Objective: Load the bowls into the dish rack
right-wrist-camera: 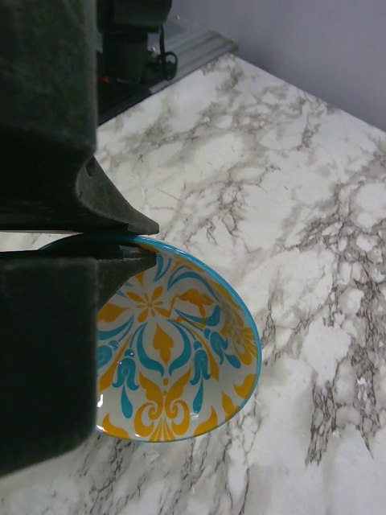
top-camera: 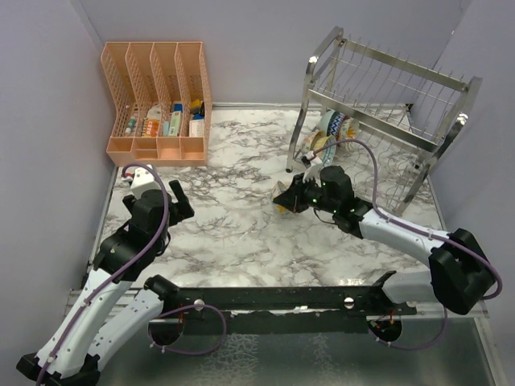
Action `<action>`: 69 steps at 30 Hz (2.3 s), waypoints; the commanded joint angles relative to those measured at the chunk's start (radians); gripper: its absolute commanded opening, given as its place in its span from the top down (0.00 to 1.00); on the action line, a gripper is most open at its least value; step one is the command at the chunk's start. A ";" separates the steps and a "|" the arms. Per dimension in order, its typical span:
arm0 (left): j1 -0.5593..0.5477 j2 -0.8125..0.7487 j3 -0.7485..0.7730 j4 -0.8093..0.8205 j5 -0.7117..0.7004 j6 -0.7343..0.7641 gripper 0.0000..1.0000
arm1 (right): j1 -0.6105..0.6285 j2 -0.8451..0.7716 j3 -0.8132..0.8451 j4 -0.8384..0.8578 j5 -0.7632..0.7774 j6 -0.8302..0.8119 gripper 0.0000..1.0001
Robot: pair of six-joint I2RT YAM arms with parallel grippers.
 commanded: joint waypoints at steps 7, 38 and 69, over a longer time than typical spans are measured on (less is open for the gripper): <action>0.006 0.028 0.059 0.029 0.023 0.020 0.13 | -0.224 -0.054 -0.104 0.267 -0.338 0.234 0.99; 0.006 0.087 0.092 0.045 0.041 0.026 0.13 | -0.753 0.093 -0.125 0.782 -0.622 0.686 0.99; 0.006 0.108 0.081 0.065 0.052 0.024 0.13 | -0.797 0.027 -0.267 0.926 -0.248 0.680 0.99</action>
